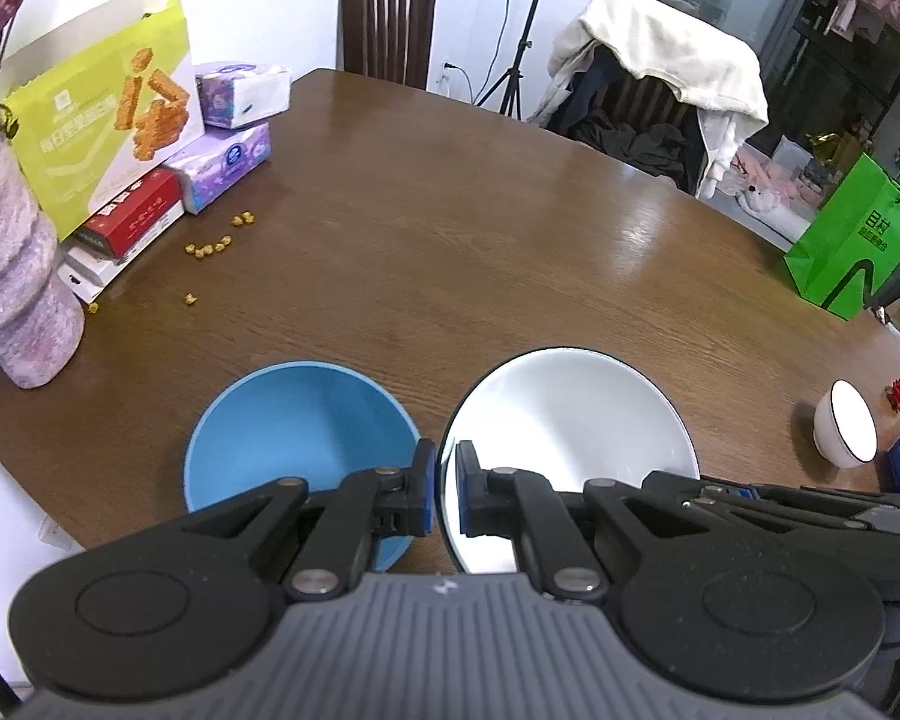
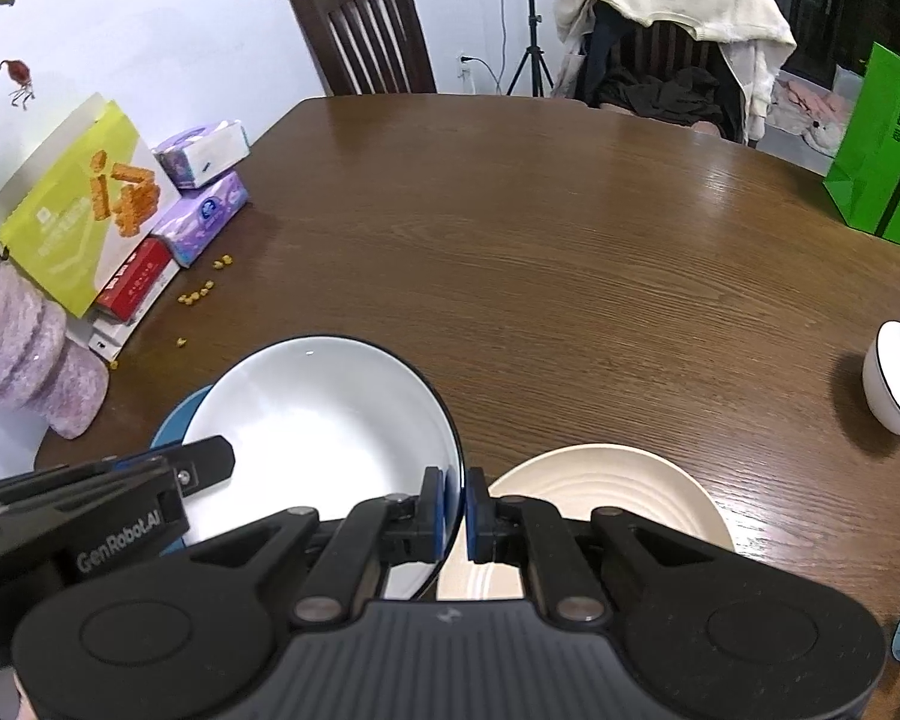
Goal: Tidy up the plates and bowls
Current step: 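Lower the white bowl into the blue bowl with both grippers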
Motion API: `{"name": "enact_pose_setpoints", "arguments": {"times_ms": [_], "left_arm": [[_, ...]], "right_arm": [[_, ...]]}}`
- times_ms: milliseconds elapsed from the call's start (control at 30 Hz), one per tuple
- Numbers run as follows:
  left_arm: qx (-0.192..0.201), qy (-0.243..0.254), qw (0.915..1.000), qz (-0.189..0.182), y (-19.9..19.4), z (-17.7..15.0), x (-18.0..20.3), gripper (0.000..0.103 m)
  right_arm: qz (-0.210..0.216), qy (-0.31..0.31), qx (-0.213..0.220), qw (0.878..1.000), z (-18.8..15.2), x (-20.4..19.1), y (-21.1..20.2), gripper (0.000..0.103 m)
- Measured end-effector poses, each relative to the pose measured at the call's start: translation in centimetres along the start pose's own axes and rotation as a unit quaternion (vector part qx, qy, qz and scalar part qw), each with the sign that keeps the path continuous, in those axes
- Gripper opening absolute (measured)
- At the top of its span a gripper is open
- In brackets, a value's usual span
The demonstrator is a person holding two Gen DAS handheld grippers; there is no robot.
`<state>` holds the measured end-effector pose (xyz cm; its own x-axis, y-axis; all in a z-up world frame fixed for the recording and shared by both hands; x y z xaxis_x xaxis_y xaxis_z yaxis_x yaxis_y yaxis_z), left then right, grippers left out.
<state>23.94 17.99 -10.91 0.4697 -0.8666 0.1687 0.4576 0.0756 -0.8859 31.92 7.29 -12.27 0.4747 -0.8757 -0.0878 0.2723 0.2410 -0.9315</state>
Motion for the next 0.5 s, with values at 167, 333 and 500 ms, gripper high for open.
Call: {"name": "enact_pose_setpoints", "arguments": {"times_ms": [167, 333, 500], "left_arm": [[-0.002, -0.008, 1.0000, 0.002, 0.0, 0.0, -1.1, 0.007], [-0.005, -0.020, 0.9998, 0.007, 0.3, -0.1, -2.6, 0.007], [-0.006, -0.031, 0.9994, 0.012, 0.4, 0.0, -4.2, 0.007]], "right_arm": [[0.002, -0.009, -0.005, 1.000, 0.0, -1.1, 0.4, 0.007], [0.005, -0.019, -0.012, 1.000, 0.1, -2.4, 1.1, 0.007], [0.010, -0.031, -0.019, 0.999, 0.2, -3.8, 1.9, 0.007]]}}
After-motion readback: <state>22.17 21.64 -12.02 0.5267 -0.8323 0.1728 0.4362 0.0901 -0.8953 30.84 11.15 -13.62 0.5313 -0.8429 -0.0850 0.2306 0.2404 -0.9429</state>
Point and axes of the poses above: each gripper's, at about its wrist camera, not at the fingertips, and y roughly the way its jaws point, x to its right, z to its top, the point moved 5 cm from there along y, roughly the way its jaws point, and after that the axes turned 7 degrees about -x, right-handed, at the moved point
